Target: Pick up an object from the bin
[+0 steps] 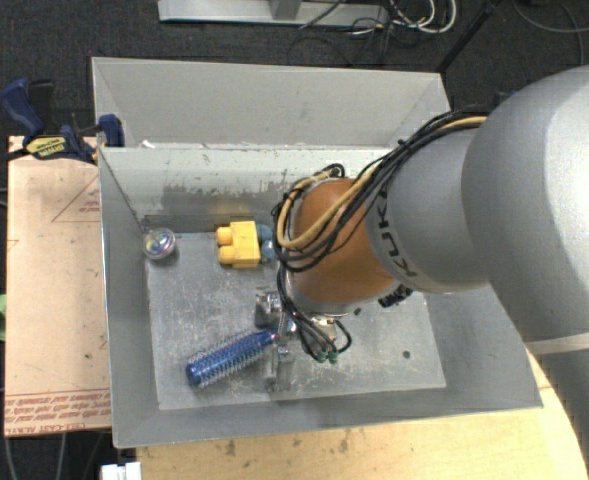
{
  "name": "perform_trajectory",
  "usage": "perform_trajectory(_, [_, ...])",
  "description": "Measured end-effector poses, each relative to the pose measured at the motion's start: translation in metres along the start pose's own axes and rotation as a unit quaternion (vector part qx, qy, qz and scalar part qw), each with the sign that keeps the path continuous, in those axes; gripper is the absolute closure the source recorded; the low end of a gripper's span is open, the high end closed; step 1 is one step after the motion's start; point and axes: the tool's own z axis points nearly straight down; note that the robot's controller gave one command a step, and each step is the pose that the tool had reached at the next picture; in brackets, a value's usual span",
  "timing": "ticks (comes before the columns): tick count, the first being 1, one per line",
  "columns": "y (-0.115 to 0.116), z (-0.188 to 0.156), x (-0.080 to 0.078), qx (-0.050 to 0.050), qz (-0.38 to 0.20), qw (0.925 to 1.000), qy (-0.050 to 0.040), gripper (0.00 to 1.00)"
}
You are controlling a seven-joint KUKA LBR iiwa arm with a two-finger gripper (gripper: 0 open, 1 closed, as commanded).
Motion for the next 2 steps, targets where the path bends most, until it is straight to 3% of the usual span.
perform_trajectory(1, [0.000,-0.005,-0.005,-0.001,0.002,1.0000,-0.0060,1.00])
perform_trajectory(2, [0.018,-0.117,-0.002,-0.001,-0.011,0.9999,-0.0100,1.00])
